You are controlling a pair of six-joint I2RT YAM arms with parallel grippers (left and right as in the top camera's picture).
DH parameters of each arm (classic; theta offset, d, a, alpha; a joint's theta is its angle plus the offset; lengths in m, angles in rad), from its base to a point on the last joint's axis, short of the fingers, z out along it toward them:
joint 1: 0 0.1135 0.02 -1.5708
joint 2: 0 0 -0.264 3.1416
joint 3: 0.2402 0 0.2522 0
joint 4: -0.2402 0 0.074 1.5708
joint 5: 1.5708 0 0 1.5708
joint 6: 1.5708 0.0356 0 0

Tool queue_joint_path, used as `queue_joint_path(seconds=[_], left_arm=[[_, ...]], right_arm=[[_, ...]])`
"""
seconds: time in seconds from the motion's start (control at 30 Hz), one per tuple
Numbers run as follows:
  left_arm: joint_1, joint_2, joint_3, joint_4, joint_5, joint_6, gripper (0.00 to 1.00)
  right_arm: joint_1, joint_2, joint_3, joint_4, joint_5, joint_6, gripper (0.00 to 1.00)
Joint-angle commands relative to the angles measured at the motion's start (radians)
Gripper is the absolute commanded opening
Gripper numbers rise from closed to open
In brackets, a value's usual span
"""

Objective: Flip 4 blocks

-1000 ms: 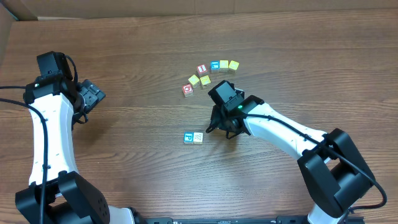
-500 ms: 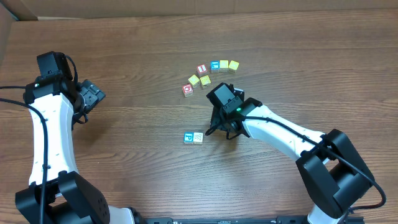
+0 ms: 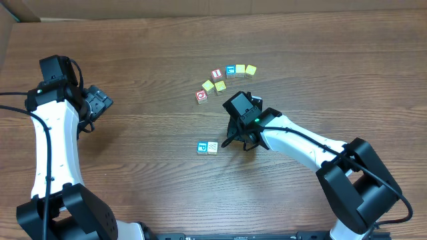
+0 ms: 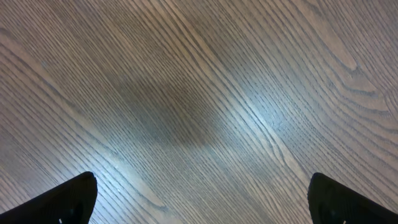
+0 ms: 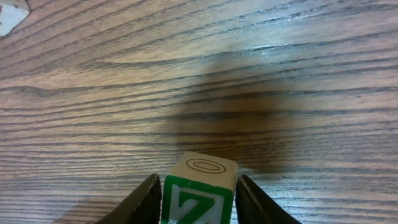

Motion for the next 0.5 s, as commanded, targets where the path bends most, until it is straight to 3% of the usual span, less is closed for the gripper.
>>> queue_joint_path(seconds=[0.0, 0.47], left_arm=[[0.003, -0.005, 0.010, 0.001, -0.006, -0.002, 1.00], [0.003, -0.005, 0.010, 0.002, -0.006, -0.002, 1.00]], right_arm=[[0.003, 0.003, -0.006, -0.002, 0.006, -0.004, 0.38], [0.003, 0.003, 0.015, -0.029, -0.142, -0.004, 0.35]])
